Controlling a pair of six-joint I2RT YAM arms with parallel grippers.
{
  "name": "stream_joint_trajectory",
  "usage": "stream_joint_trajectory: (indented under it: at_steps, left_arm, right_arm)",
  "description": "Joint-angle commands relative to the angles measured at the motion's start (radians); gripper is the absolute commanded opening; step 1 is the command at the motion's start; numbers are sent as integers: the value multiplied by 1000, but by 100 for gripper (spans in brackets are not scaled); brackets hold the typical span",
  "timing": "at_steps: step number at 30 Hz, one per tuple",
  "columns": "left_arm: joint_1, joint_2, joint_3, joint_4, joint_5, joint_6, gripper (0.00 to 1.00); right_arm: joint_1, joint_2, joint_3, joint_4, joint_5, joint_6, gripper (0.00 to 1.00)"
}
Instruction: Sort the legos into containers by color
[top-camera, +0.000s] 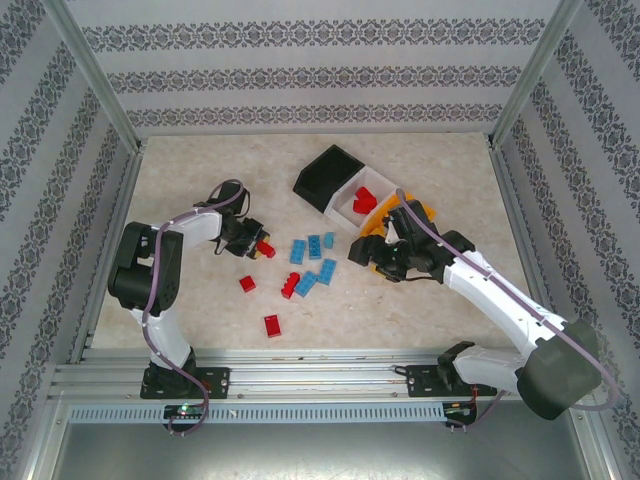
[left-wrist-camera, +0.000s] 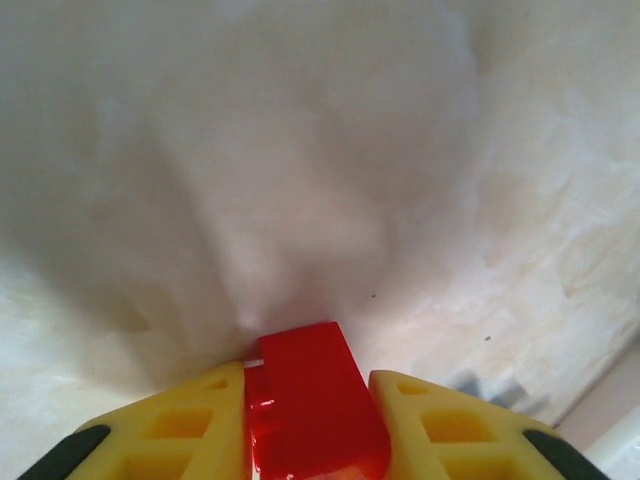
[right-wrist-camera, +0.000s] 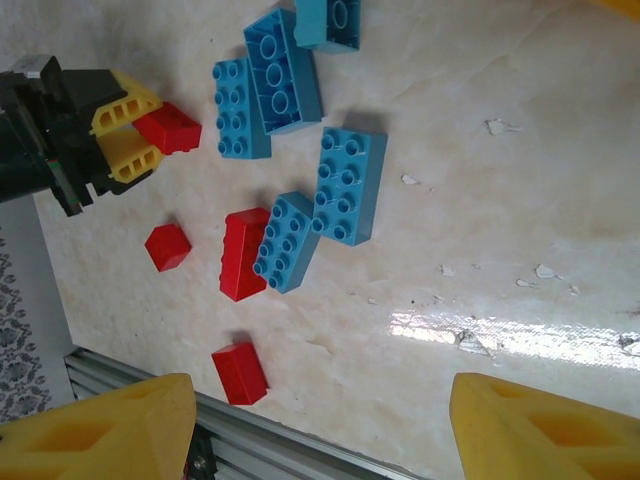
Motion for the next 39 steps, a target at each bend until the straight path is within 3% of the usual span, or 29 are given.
stream_joint_trajectory:
  at_steps: [1,11,16,27,39]
  left_arm:
    - [1,43,-1,45,6,-14,23]
    - [-5,43,75,82,56,-17,22]
    - [-48,56,159,243,107,-80,22]
    - [-183,323,583,404,158,-158,23]
    - [-274,531,865,311,159,-155,26]
  right_arm:
    - [-13,-20,-14,-6,26,19,68]
    - [-79,-69,-1,-61,28,-10,68]
    - [-184,-154,-36,-95,8,-21,68]
    - [-236,-229,-77,-110,-21,-4,68]
    - [-243,-335,-109,-183,10,-2,68]
